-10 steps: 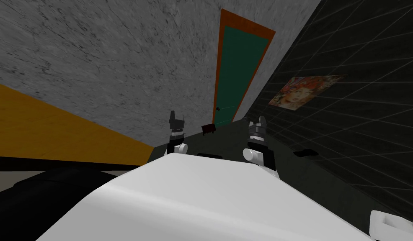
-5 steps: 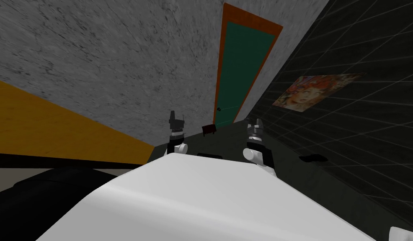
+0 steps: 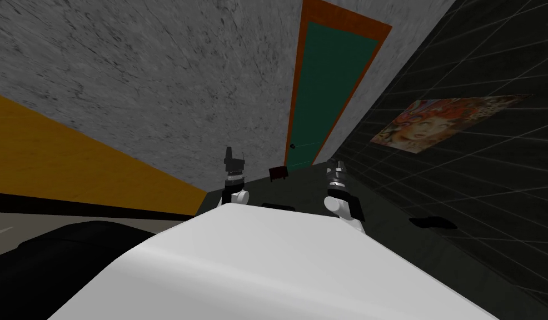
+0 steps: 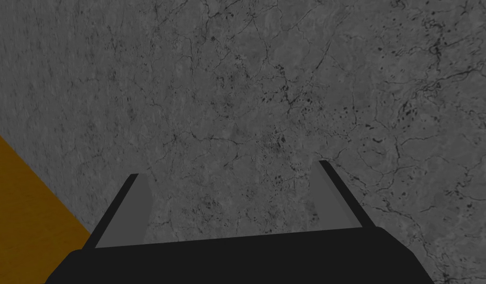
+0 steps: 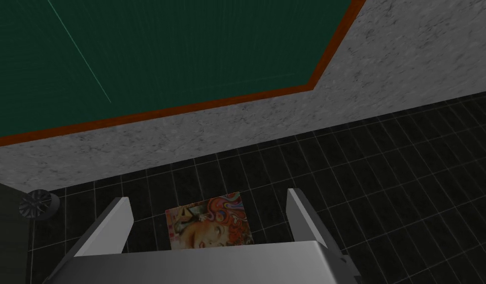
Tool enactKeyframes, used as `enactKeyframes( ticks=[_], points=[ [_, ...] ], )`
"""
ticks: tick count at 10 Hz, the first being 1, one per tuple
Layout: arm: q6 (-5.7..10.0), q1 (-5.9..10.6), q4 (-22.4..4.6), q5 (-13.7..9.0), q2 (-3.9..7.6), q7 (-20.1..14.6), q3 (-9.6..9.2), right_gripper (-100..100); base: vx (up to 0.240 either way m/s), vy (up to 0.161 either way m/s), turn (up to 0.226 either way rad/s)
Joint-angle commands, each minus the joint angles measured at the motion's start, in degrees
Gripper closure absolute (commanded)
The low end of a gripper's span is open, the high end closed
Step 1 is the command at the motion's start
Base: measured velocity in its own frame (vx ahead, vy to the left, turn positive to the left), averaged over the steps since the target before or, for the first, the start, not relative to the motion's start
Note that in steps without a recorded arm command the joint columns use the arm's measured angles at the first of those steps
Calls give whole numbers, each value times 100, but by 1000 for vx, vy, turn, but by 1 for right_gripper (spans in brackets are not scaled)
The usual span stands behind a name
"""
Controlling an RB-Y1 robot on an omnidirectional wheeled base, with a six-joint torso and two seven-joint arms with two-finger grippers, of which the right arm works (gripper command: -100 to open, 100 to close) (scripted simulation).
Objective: Pull the door open
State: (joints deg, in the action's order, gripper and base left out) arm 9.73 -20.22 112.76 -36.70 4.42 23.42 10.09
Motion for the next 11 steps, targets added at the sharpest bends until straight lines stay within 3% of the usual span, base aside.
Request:
enactKeyframes(
  ticks=[1, 3, 4, 6, 7, 9, 10, 11],
  points=[
    [-72, 42, -102, -181, -26, 94, -2, -100, 57, -29, 45],
    [-295, 128, -367, -552, 0, 294, 77, -100, 62, -40, 94],
    [-295, 128, -367, -657, 0, 294, 77, -100, 53, -36, 38],
    [-522, 215, -637, -1051, 23, 499, 158, -100, 59, -31, 93],
    [-522, 215, -637, -1144, 23, 499, 158, -100, 52, -30, 49],
    [-758, 305, -918, -1529, 38, 712, 242, -100, 63, -45, 115],
    [-758, 305, -918, -1650, 38, 712, 242, -100, 57, -41, 36],
    [-877, 351, -1059, -1859, 46, 819, 284, -100, 55, -33, 79]
  ],
)
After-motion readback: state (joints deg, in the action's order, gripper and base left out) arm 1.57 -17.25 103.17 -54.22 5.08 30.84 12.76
